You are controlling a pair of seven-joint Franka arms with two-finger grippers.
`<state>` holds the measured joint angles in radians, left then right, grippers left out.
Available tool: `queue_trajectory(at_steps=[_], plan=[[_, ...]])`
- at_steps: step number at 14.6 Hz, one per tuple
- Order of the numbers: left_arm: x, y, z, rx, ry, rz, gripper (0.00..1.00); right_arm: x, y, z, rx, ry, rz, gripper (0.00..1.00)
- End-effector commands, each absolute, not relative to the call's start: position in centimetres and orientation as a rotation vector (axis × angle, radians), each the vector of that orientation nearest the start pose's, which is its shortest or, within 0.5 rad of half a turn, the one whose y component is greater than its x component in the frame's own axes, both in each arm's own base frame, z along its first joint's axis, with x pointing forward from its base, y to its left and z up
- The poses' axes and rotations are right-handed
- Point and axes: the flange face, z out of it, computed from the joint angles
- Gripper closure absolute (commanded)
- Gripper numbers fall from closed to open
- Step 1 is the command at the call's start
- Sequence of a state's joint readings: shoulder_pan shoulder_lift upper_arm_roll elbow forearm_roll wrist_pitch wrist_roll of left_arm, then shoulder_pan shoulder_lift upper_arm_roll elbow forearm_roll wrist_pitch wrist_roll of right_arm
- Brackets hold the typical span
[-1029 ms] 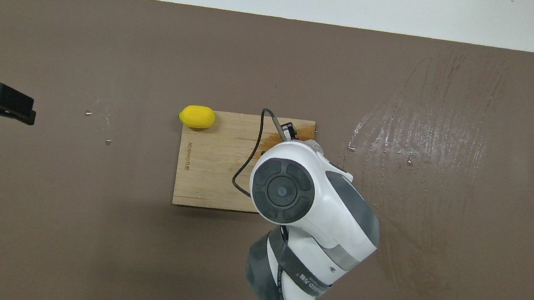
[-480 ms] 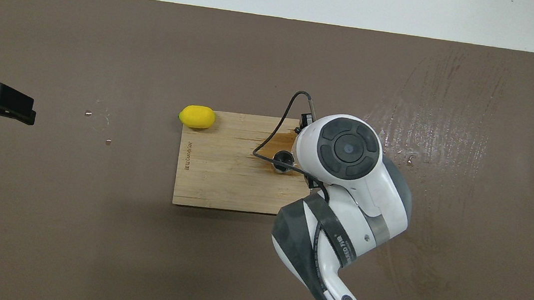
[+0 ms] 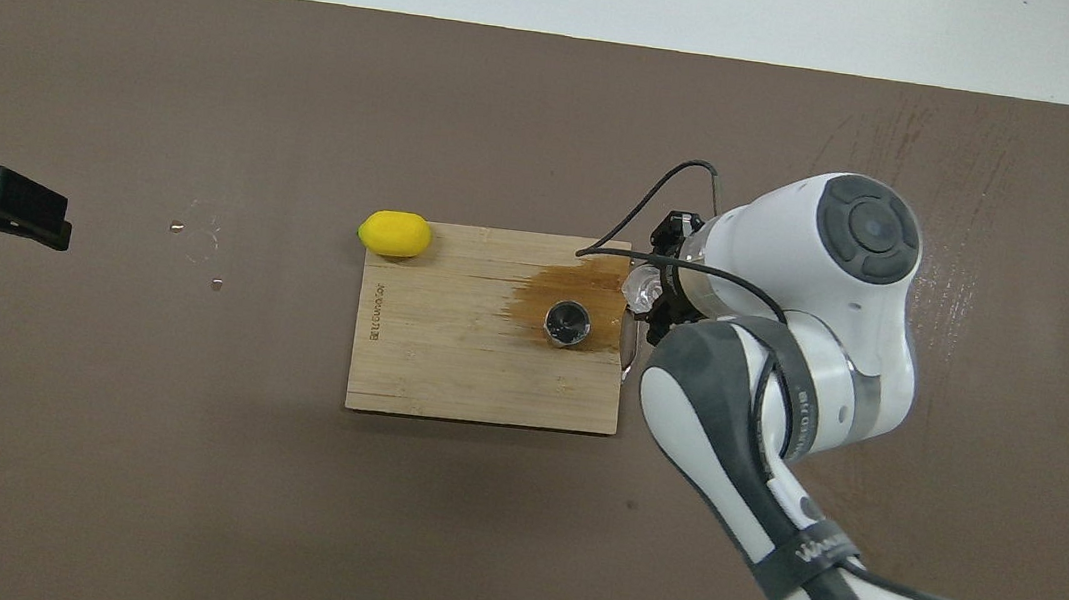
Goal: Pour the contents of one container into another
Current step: 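Turn the clear cup upright and carry it back with the right gripper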
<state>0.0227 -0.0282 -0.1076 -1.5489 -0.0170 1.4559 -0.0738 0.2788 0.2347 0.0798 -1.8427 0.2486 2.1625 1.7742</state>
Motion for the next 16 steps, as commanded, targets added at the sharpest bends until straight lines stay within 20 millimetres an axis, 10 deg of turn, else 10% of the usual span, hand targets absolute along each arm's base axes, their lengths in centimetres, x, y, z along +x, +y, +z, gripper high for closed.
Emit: queue_trajectory(at_steps=[1,16], plan=[[52.6,-4.4,64.3,-3.160,0.011,0.117,0.00,58.8,19.9,40.3,-2.028,2.057,0.338,1.00],[52.6,-4.4,64.2,-3.159,0.011,0.119,0.00,58.0,-0.5,32.4,-1.769,1.932,0.587,1.00]])
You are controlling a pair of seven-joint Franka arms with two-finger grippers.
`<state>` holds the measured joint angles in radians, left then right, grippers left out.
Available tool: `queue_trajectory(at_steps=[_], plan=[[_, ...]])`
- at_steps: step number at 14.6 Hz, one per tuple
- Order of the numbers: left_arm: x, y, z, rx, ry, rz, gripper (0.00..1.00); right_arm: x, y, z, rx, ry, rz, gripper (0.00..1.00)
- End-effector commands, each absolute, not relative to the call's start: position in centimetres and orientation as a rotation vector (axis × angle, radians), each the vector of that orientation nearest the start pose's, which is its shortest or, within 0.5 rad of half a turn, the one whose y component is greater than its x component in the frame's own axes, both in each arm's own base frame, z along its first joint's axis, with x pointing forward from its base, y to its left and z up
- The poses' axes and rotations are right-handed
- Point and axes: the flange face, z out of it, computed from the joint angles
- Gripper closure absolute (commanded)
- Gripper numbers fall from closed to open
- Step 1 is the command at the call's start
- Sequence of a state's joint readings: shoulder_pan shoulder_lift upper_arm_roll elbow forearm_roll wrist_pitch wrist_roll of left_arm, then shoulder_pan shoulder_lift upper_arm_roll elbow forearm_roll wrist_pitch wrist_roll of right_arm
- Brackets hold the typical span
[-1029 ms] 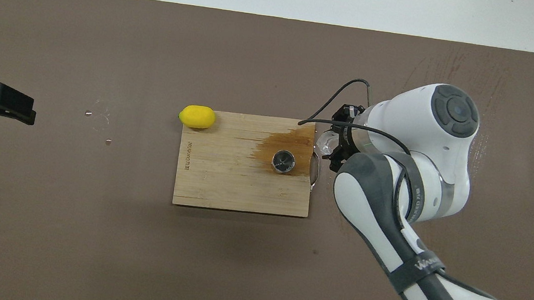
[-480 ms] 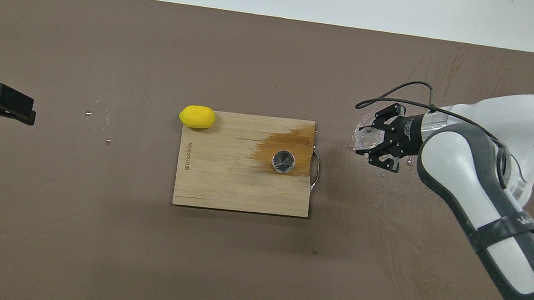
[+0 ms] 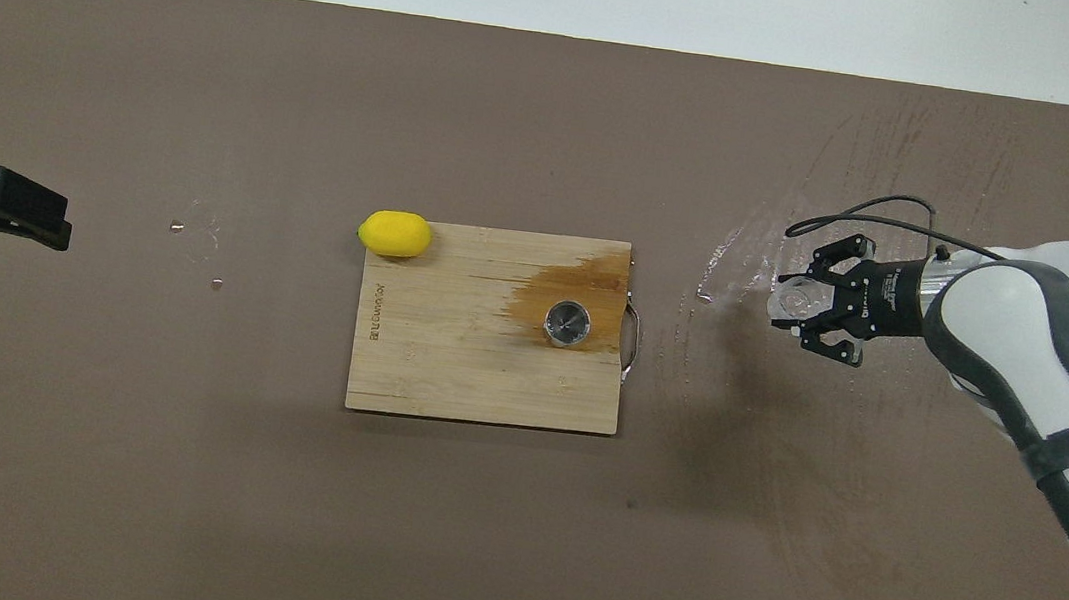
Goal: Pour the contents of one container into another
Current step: 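Lower the clear cup onto the table and open the right gripper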
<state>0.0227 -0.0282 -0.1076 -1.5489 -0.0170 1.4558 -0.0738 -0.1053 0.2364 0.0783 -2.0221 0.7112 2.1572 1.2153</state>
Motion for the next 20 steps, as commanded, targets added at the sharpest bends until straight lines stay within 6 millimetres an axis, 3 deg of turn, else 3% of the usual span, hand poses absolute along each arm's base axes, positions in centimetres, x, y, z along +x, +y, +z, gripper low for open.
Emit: queue_trajectory(at_steps=[1,3,9,15,16,18,19,20], plan=[[52.6,-4.4,64.3,-3.160,0.011,0.117,0.00,57.9,-1.3,31.9,-1.776,1.922,0.591,1.00],[52.6,-4.4,64.3,-3.160,0.011,0.117,0.00,57.7,-3.1,30.7,-1.764,1.909,0.607,1.00],[52.6,-4.4,64.3,-3.160,0.014,0.117,0.00,57.4,-5.8,27.8,-1.747,1.870,0.643,1.00],[52.6,-4.4,64.3,-3.160,0.011,0.117,0.00,57.0,-6.1,27.5,-1.731,1.870,0.652,1.00],[52.6,-4.4,64.3,-3.160,0.011,0.117,0.00,56.6,-6.1,27.3,-1.732,1.879,0.652,0.96],[52.6,-4.5,64.3,-3.160,0.016,0.117,0.00,56.6,-6.3,27.1,-1.739,1.878,0.634,0.16],[52.6,-4.4,64.2,-3.159,0.011,0.119,0.00,56.6,-6.4,27.1,-1.736,1.884,0.622,0.04],[52.6,-4.4,64.3,-3.160,0.011,0.117,0.00,56.7,-6.6,27.1,-1.730,1.895,0.608,0.00]])
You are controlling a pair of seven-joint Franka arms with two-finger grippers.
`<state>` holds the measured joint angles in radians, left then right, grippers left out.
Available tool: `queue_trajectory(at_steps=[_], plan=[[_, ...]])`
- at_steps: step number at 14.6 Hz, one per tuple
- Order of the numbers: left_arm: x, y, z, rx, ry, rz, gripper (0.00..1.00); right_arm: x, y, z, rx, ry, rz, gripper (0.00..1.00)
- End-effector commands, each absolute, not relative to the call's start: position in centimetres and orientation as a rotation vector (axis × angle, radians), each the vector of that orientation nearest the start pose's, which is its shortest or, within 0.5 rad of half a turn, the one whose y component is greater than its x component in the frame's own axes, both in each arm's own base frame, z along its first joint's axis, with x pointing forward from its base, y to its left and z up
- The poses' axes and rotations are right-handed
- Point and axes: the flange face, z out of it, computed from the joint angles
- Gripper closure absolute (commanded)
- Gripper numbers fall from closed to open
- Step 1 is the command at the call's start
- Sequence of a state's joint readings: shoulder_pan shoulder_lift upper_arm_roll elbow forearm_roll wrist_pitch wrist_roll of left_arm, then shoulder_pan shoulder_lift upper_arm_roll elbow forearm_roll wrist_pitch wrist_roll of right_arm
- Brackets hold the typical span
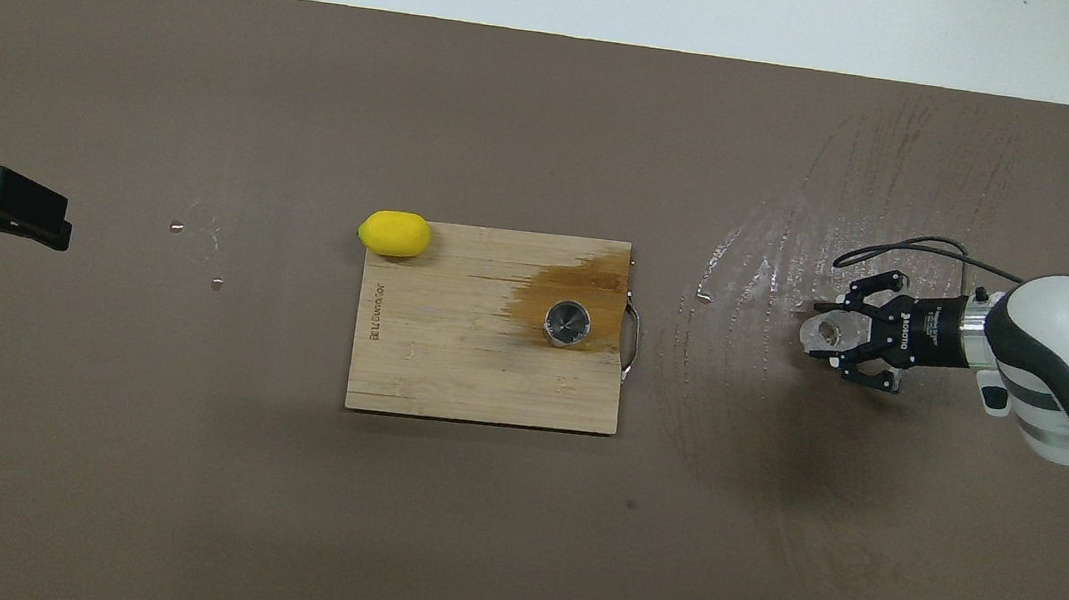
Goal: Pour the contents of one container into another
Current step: 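Lower the clear cup onto the table and open the right gripper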
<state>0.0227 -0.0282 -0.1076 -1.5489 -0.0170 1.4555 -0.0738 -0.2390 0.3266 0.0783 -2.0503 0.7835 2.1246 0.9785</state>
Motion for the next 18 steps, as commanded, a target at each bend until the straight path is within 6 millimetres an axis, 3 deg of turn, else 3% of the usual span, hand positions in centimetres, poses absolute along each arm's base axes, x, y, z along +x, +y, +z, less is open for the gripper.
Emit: queue_trajectory(at_steps=[1,11,16,18], plan=[[52.6,-4.4,64.3,-3.160,0.011,0.117,0.00,56.6,-6.7,27.0,-1.722,1.905,0.610,0.00],[52.6,-4.4,64.3,-3.160,0.011,0.117,0.00,56.0,-10.6,27.5,-1.773,1.929,0.538,0.00],[52.6,-4.4,64.3,-3.160,0.014,0.117,0.00,55.7,-10.7,29.2,-2.093,1.682,0.426,0.00],[52.6,-4.4,64.3,-3.160,0.014,0.117,0.00,55.4,-12.3,29.4,-2.220,1.543,0.369,0.00]])
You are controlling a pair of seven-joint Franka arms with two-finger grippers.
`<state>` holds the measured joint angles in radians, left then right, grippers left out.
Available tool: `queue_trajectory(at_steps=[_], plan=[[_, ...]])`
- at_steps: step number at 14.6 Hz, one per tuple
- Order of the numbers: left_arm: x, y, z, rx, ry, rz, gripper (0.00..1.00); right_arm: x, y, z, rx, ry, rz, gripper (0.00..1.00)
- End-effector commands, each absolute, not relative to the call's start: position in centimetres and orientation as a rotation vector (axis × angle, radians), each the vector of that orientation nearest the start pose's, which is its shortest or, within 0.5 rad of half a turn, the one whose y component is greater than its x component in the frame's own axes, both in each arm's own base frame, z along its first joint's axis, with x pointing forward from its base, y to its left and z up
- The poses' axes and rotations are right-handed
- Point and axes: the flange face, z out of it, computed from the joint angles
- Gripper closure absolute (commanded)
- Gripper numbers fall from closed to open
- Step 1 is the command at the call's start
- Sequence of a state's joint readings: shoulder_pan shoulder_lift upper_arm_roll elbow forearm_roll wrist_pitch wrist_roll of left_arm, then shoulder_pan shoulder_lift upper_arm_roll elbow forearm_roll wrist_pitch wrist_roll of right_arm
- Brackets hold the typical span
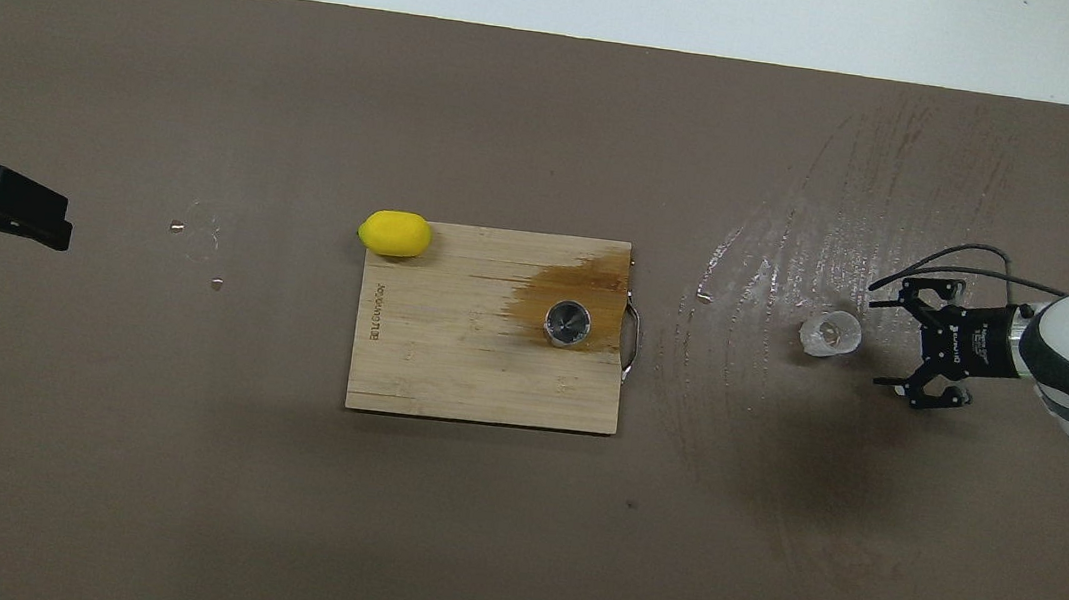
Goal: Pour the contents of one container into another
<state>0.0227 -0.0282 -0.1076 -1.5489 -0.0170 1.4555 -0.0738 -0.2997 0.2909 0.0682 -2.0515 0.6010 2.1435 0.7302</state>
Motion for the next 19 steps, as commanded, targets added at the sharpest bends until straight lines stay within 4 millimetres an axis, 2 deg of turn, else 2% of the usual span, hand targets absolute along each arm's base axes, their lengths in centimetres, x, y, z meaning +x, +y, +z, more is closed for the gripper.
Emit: queue_trajectory(at_steps=[1,5,7,13,15,17,19], plan=[[52.6,-4.4,64.2,-3.160,0.011,0.119,0.00,55.3,-12.7,29.4,-2.290,1.455,0.345,0.00],[52.6,-4.5,64.3,-3.158,0.013,0.117,0.00,55.8,-13.1,30.2,-2.509,1.174,0.251,0.00],[52.6,-4.4,64.3,-3.160,0.011,0.115,0.00,56.2,-12.7,30.5,-2.635,1.007,0.220,0.00],[52.6,-4.4,64.3,-3.160,0.014,0.117,0.00,56.9,-12.7,32.1,-2.843,0.711,0.144,0.00],[52.6,-4.4,64.3,-3.160,0.014,0.117,0.00,57.5,-10.1,33.3,-2.907,0.610,0.120,0.00],[52.6,-4.5,64.3,-3.159,0.014,0.117,0.00,58.0,-8.9,34.7,-2.991,0.507,0.085,0.00],[52.6,-4.4,64.3,-3.160,0.014,0.117,0.00,58.9,-6.7,35.5,-3.063,0.383,0.058,0.00]])
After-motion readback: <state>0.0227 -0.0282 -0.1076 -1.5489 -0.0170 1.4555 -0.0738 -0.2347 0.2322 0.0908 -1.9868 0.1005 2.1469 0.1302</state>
